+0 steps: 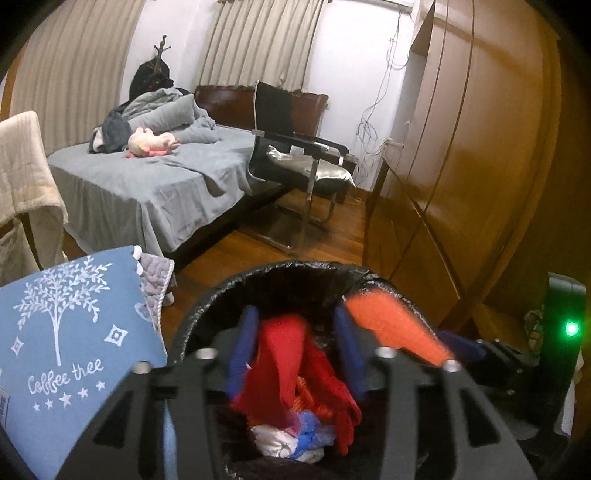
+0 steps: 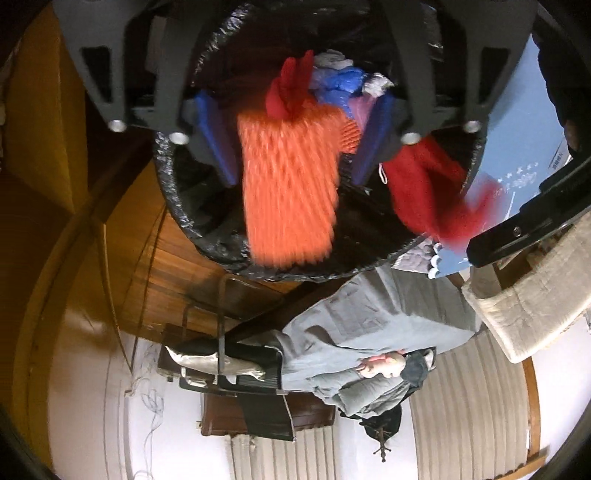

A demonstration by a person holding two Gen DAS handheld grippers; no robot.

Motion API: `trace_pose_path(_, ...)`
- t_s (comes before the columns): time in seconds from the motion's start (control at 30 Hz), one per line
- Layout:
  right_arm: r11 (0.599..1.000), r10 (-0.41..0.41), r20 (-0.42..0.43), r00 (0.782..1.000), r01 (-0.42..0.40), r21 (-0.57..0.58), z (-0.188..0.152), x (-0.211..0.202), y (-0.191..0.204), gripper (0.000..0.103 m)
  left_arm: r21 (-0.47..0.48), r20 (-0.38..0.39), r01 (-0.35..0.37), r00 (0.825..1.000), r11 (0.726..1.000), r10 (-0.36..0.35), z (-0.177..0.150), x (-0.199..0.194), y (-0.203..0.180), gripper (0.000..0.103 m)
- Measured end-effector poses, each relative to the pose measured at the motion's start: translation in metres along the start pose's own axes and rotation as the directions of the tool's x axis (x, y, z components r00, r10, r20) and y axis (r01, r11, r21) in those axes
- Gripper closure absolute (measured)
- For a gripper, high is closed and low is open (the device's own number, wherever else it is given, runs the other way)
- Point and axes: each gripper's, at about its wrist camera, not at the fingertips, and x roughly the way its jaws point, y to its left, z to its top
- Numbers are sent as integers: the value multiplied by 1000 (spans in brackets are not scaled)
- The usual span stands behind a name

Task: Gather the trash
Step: 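Carry the red glove and orange mesh over the bin and open both tools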

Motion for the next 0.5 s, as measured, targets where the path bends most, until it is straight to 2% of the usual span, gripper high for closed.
trace_pose_path(0.07, 1000, -13, 10, 1000, 13, 2, -4, -2, -2, 20, -2, -8, -13, 1000, 1000, 13, -2, -2, 5, 41)
trace_pose_path(0.1, 1000, -15, 15, 1000, 15, 2, -5, -4, -2, 15, -3, -9, -20, 1000, 1000, 20, -3, -3, 7, 38)
trace_pose_path(0.2, 1000, -11, 38, 999, 11, 0, -9, -10, 0, 8, -14, 3, -54, 999, 998, 54, -7, -16, 22, 32)
trace_pose_path(0.27, 1000, -2, 52, 999, 2, -6, -11, -16, 4, 7, -14, 25, -92, 995, 996, 93, -9, -28, 31, 20)
trace_pose_path(0.43, 999, 44, 83, 996, -44, -1, -14, -29, 27, 6, -42, 61, -178, 982, 983, 180, -24, -63, 57, 8)
trace_pose_path(0.5, 998, 68, 90, 994, -68, 1, -13, -32, 42, 6, -62, 64, -204, 976, 977, 208, -32, -77, 67, 8)
